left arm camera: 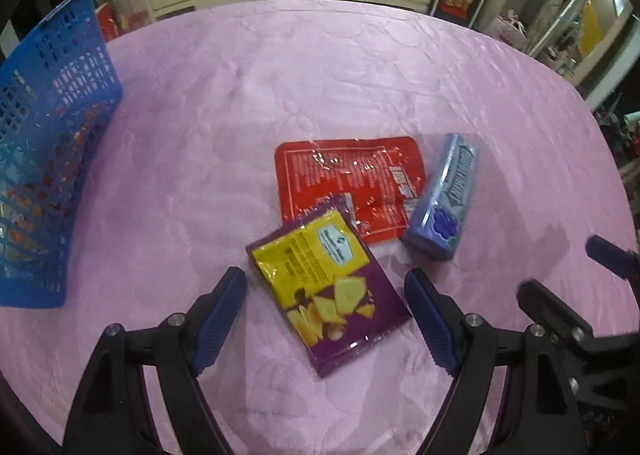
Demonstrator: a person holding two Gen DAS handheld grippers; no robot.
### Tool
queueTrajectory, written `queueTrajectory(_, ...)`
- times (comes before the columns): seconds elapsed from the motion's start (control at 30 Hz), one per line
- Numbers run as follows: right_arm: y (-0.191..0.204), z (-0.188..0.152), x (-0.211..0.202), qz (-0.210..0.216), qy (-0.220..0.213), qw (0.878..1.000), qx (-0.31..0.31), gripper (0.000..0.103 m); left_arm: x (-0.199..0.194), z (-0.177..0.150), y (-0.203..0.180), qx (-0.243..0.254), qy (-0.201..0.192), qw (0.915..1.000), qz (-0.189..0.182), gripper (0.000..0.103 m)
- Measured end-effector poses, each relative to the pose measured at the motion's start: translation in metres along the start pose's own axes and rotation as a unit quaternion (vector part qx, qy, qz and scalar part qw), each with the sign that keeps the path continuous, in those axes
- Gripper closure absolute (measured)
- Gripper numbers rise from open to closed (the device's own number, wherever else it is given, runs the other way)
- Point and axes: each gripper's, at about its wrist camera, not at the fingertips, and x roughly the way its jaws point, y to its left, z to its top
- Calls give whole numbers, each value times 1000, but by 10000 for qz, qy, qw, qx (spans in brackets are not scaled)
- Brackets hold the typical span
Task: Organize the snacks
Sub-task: 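Move both tools away from the basket toward the purple chip bag and gum tube, then close the left tool on the purple chip bag while the right tool grasps the blue gum tube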
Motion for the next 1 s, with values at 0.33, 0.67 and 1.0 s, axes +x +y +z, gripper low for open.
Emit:
queueTrajectory(0.33, 5, 6, -11, 250, -137, 9995, -118, 1, -13, -8, 6, 154, -37, 9996, -239, 46)
queueTrajectory(0.67, 54, 30, 5, 693, -430, 9852, -1507, 1, -48, -21, 35, 296, -361, 9989, -77, 46)
queueTrajectory(1.0, 66, 51, 28, 676, -523, 9610, -2630, 1, -39, -25, 39, 325, -440, 9983, -222, 46)
